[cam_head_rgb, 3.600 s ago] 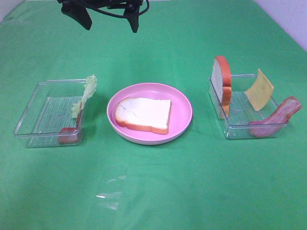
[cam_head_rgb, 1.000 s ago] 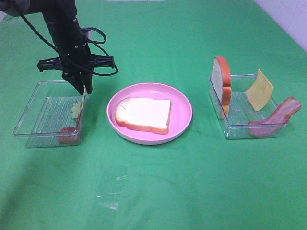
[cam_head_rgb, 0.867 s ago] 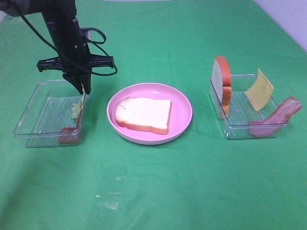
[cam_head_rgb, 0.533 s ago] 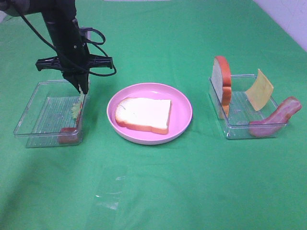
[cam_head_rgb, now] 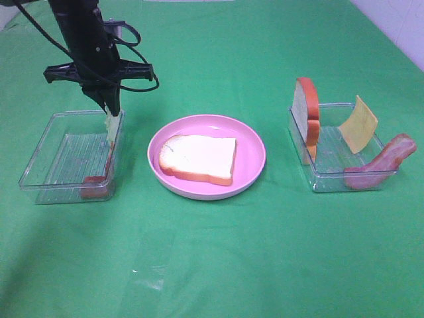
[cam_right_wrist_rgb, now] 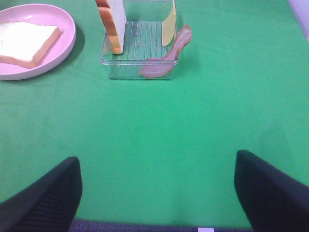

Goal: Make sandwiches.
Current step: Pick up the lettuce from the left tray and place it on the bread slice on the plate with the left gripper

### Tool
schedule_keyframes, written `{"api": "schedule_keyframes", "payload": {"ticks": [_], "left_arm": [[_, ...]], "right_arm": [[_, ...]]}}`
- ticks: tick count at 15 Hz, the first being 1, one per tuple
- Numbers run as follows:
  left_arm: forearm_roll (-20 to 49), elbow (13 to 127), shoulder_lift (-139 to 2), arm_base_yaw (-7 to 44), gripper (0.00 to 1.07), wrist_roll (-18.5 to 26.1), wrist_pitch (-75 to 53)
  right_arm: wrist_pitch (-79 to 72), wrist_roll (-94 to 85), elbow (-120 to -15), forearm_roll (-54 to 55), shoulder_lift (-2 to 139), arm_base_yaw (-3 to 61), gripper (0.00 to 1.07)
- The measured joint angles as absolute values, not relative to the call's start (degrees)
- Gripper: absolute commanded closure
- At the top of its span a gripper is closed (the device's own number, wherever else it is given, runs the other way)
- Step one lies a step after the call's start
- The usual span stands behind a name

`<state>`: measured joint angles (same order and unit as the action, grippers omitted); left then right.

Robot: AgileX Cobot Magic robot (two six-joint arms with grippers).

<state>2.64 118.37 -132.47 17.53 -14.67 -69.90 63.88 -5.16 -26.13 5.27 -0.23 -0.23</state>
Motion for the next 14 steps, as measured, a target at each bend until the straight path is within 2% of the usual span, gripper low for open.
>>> {"api": "schedule_keyframes", "payload": {"ticks": [3,8,10,14], "left_arm": [[2.75,118.37,-128.11,17.53,1.07,-12.95,-69.96],[2.92,118.37,-124.45,17.53,1.07,-12.83,-70.02],[5.10,118.37,-124.45,17.53,1.07,-12.78,-70.02],[17.02,118.37,-124.45,18.74,1.07,-10.03,-66.92]], "right_arm": [[63.88,-5.16,-26.13,5.27,-0.23,-0.23,0.23],[63.88,-5.16,-26.13,5.27,-0.23,-0.23,0.23],[63.88,-5.16,-26.13,5.27,-0.23,-0.23,0.23],[63.88,-5.16,-26.13,5.33,-0.23,-0.23,0.23]]}}
